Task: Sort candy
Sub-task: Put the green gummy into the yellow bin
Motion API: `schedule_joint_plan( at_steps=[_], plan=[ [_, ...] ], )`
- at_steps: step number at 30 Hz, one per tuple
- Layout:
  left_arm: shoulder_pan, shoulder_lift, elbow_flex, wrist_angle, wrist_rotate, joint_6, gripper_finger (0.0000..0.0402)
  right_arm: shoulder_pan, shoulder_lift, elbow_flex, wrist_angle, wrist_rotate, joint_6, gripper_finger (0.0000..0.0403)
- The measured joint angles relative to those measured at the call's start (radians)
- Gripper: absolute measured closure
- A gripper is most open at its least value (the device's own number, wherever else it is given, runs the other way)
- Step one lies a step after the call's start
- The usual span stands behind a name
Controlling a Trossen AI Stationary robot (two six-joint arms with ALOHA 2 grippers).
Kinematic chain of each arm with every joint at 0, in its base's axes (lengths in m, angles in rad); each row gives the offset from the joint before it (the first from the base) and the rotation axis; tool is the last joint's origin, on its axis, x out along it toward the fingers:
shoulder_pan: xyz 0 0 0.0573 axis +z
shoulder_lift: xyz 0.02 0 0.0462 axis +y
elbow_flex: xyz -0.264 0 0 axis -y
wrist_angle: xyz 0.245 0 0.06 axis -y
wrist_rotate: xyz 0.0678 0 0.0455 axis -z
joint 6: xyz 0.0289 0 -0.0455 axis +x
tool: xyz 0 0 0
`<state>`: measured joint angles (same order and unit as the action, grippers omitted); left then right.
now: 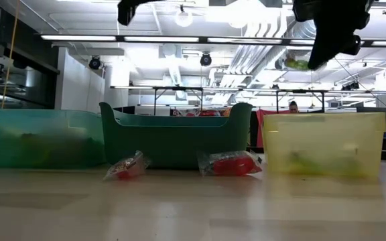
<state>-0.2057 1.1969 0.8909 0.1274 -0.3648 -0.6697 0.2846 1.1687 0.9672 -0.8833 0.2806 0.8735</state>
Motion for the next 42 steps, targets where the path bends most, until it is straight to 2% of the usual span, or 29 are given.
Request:
schedule_joint_plan(
  at_steps=[3,6,15,20,26,28,31,35,38,42],
  plan=[
    [-0.027,0.000,0.000,0.019,-0.023,0.000,0.0200,0.006,0.050,0.000,0.004,0.000,-0.001,0.0393],
    [-0.042,0.000,0.000,0.043,-0.011,0.004,0.0200,-0.010,0.097,0.000,-0.009,-0.007,0.022,0.0368],
    [-0.058,-0.081,0.000,-0.005,0.074,0.110,0.0200,-0.059,0.139,0.000,0.002,-0.111,0.001,0.0224],
    [-0.058,-0.193,0.001,-0.133,0.075,0.139,0.0200,-0.076,0.117,0.000,0.080,-0.223,0.029,0.0172],
    [-0.121,-0.289,0.001,-0.316,0.081,0.109,0.0200,-0.058,0.110,0.000,0.431,-0.225,0.010,0.0163],
    [-0.165,-0.297,0.002,-0.381,0.115,0.061,0.0200,-0.057,0.110,0.000,0.543,-0.220,-0.017,0.0162],
    [-0.255,-0.280,0.002,-0.469,0.222,-0.053,0.0202,-0.063,0.110,0.000,0.650,-0.211,-0.052,0.0162],
    [-0.409,-0.213,0.005,-0.542,0.353,-0.216,0.0211,-0.082,0.110,0.000,0.669,-0.161,-0.070,0.0162],
    [-0.534,-0.132,0.067,-0.639,0.410,-0.267,0.0218,-0.101,0.111,0.000,0.644,-0.142,-0.070,0.0162],
    [-0.656,0.000,0.220,-0.932,0.446,-0.291,0.0227,-0.119,0.111,0.000,0.604,-0.143,-0.070,0.0162]
  ],
)
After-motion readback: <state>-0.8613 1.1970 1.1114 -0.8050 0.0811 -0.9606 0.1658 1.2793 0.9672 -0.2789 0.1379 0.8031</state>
